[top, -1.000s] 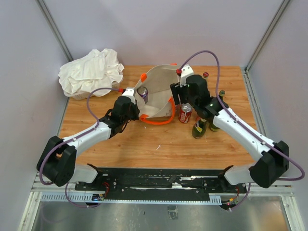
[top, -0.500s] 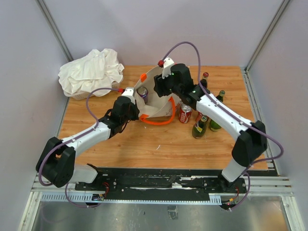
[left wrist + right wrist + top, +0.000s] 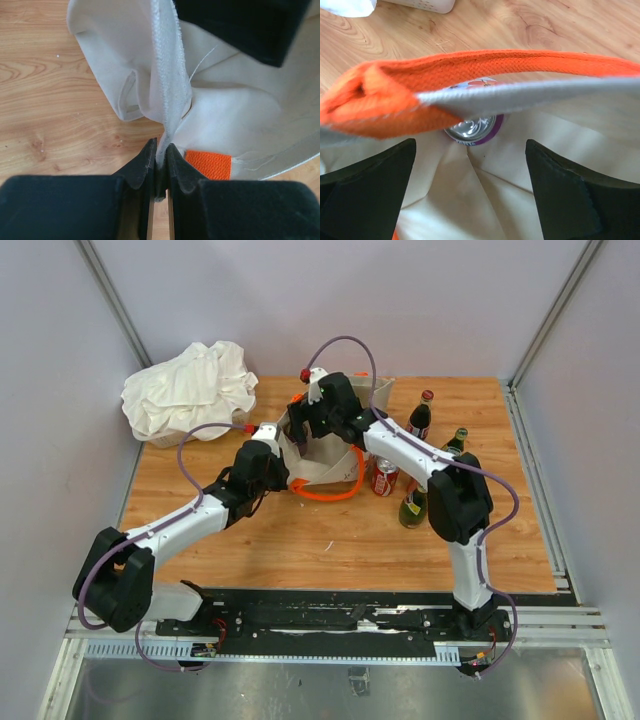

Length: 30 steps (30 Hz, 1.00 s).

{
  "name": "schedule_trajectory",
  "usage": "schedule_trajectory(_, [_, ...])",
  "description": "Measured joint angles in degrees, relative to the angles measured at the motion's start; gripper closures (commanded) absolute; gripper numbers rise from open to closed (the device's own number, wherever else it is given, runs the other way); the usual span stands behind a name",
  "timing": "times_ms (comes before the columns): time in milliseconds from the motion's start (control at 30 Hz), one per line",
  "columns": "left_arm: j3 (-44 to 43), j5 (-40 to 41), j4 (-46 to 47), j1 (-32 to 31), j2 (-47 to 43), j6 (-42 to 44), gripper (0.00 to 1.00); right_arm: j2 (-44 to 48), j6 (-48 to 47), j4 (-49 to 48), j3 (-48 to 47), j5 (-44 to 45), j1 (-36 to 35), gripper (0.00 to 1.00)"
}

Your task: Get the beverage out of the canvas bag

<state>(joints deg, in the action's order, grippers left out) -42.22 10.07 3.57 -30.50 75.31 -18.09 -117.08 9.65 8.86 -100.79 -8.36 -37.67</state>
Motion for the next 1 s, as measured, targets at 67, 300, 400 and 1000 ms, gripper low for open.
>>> schedule_trajectory(67, [0.0,0.0,-0.2,0.0,0.0,0.0,0.85,-1.8,0.7,-0.1,-1.0,-0.7,0.0,0.01])
schedule_trajectory(300, [0.0,0.0,-0.3,0.0,0.0,0.0,0.85,-7.4,1.0,0.5,-6.3,-1.7,0.0,0.01])
schedule_trajectory(400, [-0.3,0.2,-0.3,0.0,0.0,0.1,0.85,-8.9,0.9,0.7,-8.3,-2.1,0.0,0.01])
schedule_trajectory(1000, [-1.5,0.0,-0.2,0.0,1.8,0.3,0.85,-12.9,-1.1,3.1,-11.4,-2.1,-0.6,0.01])
